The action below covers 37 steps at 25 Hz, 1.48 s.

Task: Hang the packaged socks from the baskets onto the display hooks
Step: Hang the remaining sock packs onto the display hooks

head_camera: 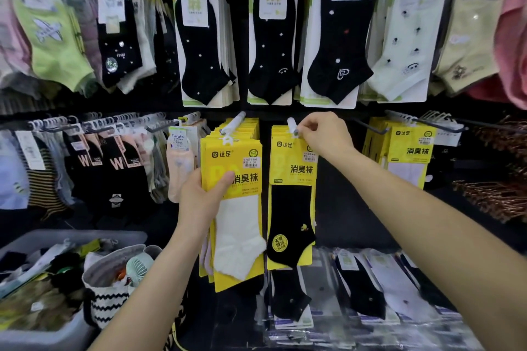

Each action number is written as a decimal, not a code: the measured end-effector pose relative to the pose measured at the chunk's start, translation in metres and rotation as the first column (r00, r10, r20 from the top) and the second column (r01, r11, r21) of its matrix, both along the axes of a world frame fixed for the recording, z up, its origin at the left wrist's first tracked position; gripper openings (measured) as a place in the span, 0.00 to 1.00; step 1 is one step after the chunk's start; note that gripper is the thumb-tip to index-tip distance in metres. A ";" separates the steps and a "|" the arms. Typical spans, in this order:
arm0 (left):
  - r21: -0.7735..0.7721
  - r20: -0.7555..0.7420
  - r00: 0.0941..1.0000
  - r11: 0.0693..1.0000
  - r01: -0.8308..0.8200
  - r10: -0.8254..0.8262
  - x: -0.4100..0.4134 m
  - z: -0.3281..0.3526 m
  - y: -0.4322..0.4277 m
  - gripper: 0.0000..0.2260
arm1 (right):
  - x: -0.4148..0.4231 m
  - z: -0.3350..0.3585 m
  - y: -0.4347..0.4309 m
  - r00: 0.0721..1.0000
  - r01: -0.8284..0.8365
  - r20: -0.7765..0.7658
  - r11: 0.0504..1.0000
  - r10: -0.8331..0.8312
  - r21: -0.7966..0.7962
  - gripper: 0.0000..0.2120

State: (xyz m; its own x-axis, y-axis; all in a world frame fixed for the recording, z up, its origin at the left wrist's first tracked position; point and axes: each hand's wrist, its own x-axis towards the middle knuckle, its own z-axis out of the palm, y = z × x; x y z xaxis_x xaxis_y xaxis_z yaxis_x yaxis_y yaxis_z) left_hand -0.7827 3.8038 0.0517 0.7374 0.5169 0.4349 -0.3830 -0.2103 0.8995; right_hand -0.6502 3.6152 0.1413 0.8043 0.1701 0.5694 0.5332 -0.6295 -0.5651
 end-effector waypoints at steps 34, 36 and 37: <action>-0.137 -0.013 0.979 0.970 0.199 -0.203 0.027 -0.007 -0.095 0.04 | -0.039 -0.021 -0.043 0.962 -0.216 -0.142 0.968 0.234 0.130 0.07; -0.191 -0.009 0.978 0.960 0.205 -0.210 0.028 -0.007 -0.093 0.03 | -0.037 -0.018 -0.041 0.965 -0.215 -0.119 0.963 0.236 0.160 0.07; -0.202 -0.006 0.980 0.960 0.194 -0.200 0.027 -0.008 -0.089 0.04 | -0.036 -0.015 -0.040 0.956 -0.225 -0.142 0.952 0.257 0.207 0.06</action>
